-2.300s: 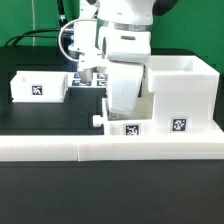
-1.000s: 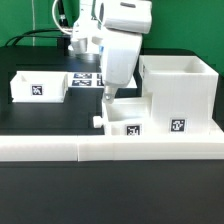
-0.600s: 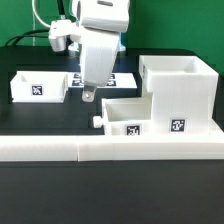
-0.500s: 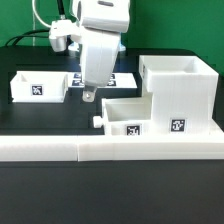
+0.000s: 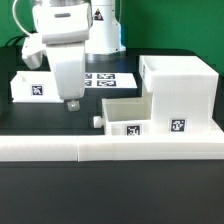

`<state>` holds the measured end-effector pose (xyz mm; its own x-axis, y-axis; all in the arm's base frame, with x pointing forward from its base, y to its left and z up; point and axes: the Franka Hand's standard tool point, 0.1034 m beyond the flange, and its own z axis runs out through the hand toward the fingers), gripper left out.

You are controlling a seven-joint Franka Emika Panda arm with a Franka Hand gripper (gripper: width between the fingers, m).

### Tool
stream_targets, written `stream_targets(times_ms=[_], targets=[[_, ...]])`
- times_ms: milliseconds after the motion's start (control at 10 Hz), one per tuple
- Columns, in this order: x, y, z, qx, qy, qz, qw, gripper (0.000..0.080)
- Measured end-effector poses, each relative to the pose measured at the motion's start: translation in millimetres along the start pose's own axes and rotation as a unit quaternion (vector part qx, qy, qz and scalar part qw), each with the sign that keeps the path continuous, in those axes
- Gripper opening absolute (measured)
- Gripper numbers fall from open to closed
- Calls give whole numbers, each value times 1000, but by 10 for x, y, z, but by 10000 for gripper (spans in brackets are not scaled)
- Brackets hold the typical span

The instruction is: Assemble drawer

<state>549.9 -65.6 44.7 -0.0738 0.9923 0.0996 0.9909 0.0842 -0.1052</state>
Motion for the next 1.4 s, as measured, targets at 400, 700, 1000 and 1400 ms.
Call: stream_targets(times_ms=[400, 700, 1000, 1400], targets=[[156, 26, 263, 17, 40, -36, 998, 648], [130, 16, 272, 19, 39, -35, 998, 648], [304, 30, 309, 18, 41, -27, 999, 648], [369, 60, 302, 22, 26, 33, 999, 648]])
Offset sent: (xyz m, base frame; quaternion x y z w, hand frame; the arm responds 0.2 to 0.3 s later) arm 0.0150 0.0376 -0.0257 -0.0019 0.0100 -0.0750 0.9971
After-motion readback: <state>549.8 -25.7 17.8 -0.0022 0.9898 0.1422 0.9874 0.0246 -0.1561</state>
